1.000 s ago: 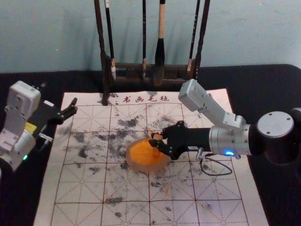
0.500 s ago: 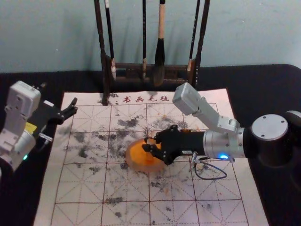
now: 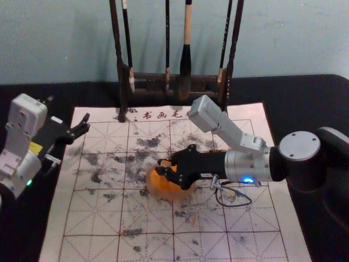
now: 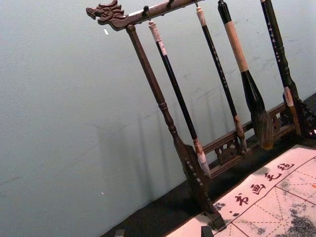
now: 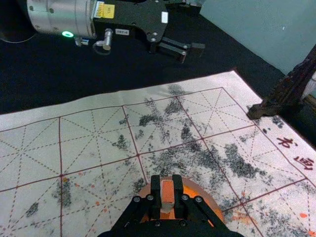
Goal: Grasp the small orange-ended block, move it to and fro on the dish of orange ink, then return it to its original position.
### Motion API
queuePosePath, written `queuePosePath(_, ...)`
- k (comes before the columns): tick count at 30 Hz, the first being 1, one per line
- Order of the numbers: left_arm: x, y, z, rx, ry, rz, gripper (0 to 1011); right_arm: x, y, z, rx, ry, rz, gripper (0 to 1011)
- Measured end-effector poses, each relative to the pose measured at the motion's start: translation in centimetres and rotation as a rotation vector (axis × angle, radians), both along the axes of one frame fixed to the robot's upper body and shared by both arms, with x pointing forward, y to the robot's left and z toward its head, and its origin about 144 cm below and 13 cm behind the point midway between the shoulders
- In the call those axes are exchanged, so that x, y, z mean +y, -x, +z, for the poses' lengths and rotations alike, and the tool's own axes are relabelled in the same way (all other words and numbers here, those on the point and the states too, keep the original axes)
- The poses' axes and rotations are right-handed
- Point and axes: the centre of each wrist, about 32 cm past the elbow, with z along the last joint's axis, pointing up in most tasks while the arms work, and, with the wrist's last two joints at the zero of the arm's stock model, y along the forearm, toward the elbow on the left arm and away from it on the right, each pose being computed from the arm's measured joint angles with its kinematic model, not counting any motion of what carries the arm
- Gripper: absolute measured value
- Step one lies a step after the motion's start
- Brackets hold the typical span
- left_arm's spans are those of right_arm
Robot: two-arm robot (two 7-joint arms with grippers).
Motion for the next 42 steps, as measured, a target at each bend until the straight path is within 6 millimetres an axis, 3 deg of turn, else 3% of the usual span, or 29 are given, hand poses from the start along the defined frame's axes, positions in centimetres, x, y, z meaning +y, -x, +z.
queuePosePath(11,0.0,0.0,0.0,0.000,0.000,0.000,1001,0.5,-1.0,-0.2,-0.001,-0.002,-0.039,109)
queuePosePath(24,0.0,0.0,0.0,0.000,0.000,0.000,1001,-0.3,-1.6,0.0,0.003,0.005,-0.093,109)
queuePosePath(42,0.0,0.0,0.0,0.000,0.000,0.000,1001,-2.2,-0.5,0.5,-0.006,0.024,-0.099,109)
